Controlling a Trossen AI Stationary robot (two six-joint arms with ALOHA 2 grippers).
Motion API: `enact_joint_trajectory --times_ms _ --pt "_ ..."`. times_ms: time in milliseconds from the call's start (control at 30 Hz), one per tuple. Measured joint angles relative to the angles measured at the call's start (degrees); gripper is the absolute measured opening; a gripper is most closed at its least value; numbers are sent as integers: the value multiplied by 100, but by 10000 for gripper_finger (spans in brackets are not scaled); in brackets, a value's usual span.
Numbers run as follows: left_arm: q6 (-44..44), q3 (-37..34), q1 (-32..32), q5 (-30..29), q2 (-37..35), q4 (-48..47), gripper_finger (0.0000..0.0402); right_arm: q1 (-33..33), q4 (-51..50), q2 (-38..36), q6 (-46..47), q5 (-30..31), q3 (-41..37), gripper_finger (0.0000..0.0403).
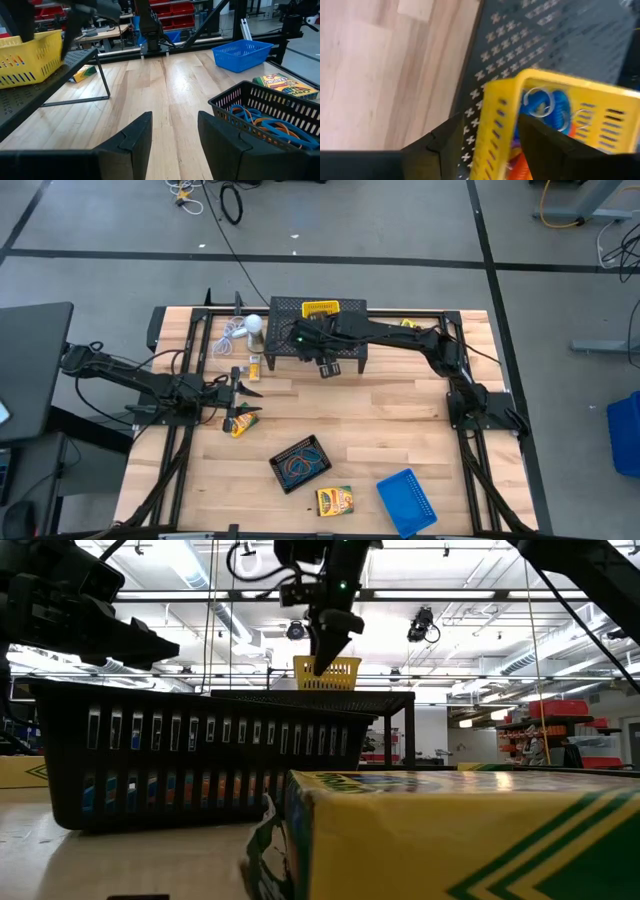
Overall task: Pick & Place Office Desk Supplies
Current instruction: Put the yellow basket on the shelf, then put the black basket on the shelf
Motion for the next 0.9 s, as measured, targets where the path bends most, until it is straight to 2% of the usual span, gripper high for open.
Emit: enact_joint_trajectory --times_ms 200,367,633,800,900 --pt "-37 0 0 0 4 -43 164 71 44 -300 84 99 2 195" --pt "-37 0 -1 0 4 -86 164 393 -151 -713 400 103 4 194" --pt "-39 0 -2 0 4 -105 164 1242 -1297 -1327 1583 89 9 194" --pt "-63 0 -1 2 4 -110 164 1753 -1983 -1420 2496 -309 -88 194" --pt "-81 0 -2 13 4 -127 164 2093 -1906 -1426 2873 -824 -339 194"
